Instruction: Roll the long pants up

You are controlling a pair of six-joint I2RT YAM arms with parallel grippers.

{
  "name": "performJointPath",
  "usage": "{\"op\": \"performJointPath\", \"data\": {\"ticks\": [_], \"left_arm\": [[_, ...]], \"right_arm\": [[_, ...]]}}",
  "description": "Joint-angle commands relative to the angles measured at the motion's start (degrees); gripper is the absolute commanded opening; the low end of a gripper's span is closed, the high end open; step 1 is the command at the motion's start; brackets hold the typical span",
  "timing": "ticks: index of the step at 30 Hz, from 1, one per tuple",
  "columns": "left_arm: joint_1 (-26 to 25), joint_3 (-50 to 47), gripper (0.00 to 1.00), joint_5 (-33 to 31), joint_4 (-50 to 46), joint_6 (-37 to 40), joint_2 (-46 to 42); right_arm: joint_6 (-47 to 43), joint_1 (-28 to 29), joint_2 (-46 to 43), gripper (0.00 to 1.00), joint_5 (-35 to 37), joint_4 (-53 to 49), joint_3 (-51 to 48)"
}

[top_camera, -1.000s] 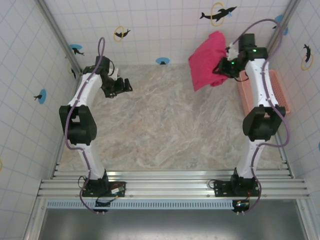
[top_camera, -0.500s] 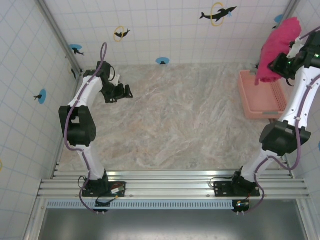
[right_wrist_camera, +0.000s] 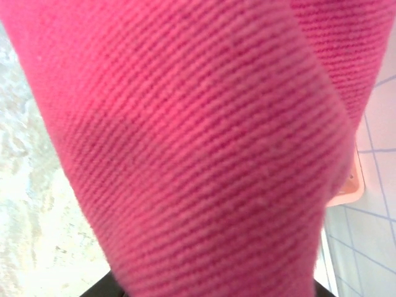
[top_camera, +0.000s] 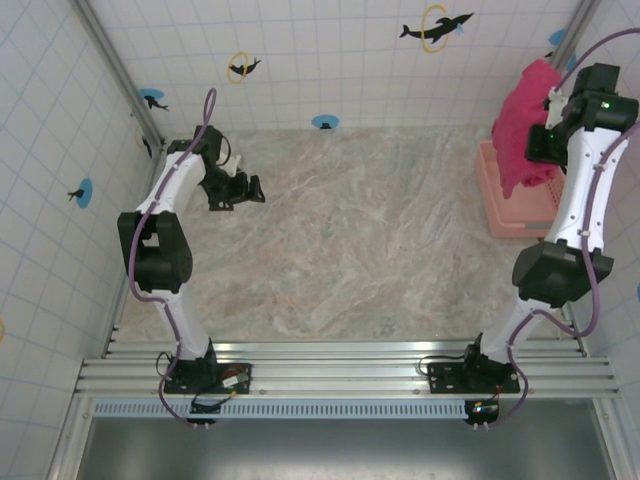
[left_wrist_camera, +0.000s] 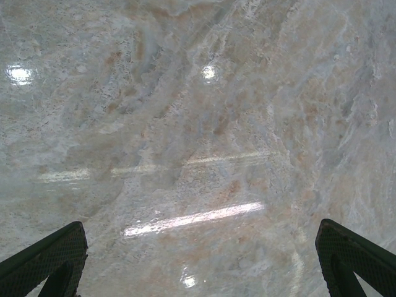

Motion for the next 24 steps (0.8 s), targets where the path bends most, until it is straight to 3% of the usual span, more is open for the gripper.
{"op": "performJointPath", "data": {"ticks": [1, 7, 12, 18, 24], "left_arm": [[-0.2, 0.8, 0.97, 0.0, -2.0, 0.8, 0.4], [-0.1, 1.0, 0.97, -0.2, -2.6, 1.2, 1.5], [-0.2, 0.6, 0.97, -0.5, -2.9, 1.0, 1.7], [-0.2, -0.1, 0.97, 0.0, -3.1, 0.7, 2.3], [-0.2, -0.9, 0.97, 0.2, -3.3, 1.0, 3.1]], "right_arm": [[-0.8, 2.5, -0.5, 0.00, 7.5, 4.6, -0.4], [2.2, 3.7, 1.5, 0.00, 15.1, 5.5, -0.2], [5.6, 4.5, 1.6, 0.00, 26.5, 5.2, -1.0], [5.5, 6.1, 1.7, 0.00, 35.4, 6.7, -2.8], [5.4, 9.5, 4.4, 0.00, 43.5, 9.6, -11.2]]}}
